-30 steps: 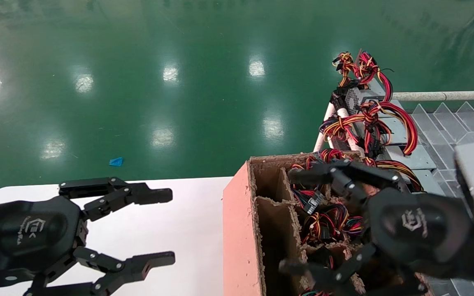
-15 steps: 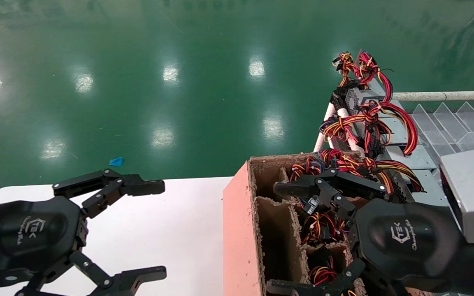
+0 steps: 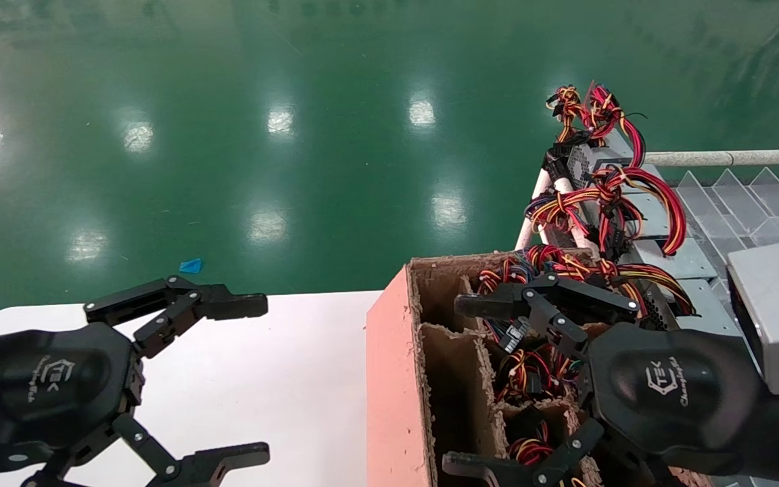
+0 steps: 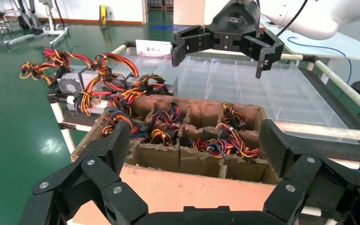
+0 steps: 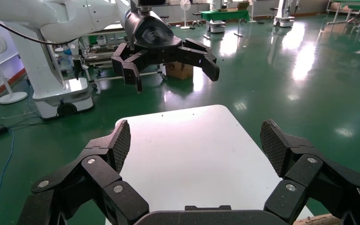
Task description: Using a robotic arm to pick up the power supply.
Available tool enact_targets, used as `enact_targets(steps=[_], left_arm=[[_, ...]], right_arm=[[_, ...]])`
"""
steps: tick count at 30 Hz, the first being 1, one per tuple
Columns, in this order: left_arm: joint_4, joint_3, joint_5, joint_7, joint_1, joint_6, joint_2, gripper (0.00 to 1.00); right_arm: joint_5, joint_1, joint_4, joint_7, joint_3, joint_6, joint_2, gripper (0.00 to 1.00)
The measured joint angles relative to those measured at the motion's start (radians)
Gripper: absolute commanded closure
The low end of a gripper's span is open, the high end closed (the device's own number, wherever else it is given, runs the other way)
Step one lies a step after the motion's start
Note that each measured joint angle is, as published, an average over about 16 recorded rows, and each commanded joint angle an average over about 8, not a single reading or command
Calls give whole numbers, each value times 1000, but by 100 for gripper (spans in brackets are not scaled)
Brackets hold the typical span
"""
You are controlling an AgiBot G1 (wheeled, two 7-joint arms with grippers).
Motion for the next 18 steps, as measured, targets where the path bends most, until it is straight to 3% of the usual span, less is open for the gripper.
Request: enact_targets(steps=[18], left_arm=[[0, 0, 0, 0, 0, 0, 0, 0]], right_arm=[[-2, 0, -3, -1, 3, -1, 1, 0]])
